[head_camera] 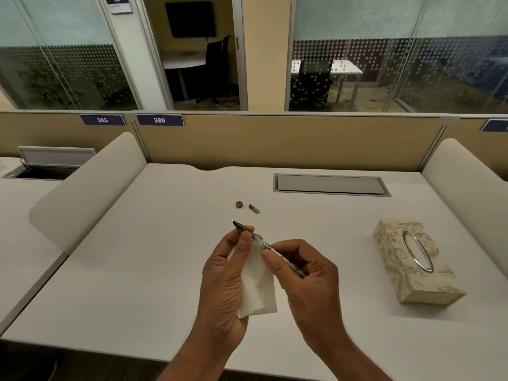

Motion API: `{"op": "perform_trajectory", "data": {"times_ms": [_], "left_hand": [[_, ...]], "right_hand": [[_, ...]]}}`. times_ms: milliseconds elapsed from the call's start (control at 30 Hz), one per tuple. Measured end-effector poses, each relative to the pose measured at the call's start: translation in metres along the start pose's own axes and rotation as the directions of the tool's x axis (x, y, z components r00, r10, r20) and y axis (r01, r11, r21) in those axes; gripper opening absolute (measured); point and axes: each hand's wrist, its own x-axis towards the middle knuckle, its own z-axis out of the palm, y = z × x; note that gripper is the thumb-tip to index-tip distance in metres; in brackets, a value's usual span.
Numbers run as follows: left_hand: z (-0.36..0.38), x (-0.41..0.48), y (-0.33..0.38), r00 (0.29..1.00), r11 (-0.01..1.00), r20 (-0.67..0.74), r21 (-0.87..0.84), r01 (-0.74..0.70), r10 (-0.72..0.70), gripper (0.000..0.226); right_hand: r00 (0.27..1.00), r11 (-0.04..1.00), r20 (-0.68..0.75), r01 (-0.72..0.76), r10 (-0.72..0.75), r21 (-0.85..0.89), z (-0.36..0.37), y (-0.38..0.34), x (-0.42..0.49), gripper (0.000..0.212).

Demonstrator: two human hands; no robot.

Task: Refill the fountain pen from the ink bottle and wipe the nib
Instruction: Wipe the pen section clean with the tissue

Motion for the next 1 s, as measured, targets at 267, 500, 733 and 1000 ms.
{"op": "perform_trajectory", "data": {"times_ms": [267,500,733,1000], "left_hand": [[-0.004,0.001,0.001,1.000,0.999,-0.015,0.040,-0.008,0.009,0.018],[-0.002,-0.005,-0.001,1.000,0.995,0.011,0.098,0.015,-0.016,0.022],[-0.003,-0.003,0.002,0.998,0.997,0.055,0.072,0.029,-0.033,0.025],[-0.002,-0.001,0.001,0.995,0.996,0.080,0.069,0.060,-0.066,0.027]], "right_hand": [[0.999,0.996,0.030,0.033,-0.031,-0.077,-0.006,-0.001,0.002,0.010],[0.997,0.994,0.045,0.072,-0.068,-0.086,-0.006,-0.002,0.001,0.007],[0.999,0.998,0.037,0.033,-0.031,-0.053,-0.011,-0.004,0.003,0.008],[0.997,0.998,0.047,-0.064,0.065,-0.014,-0.019,-0.003,0.011,0.018]]}}
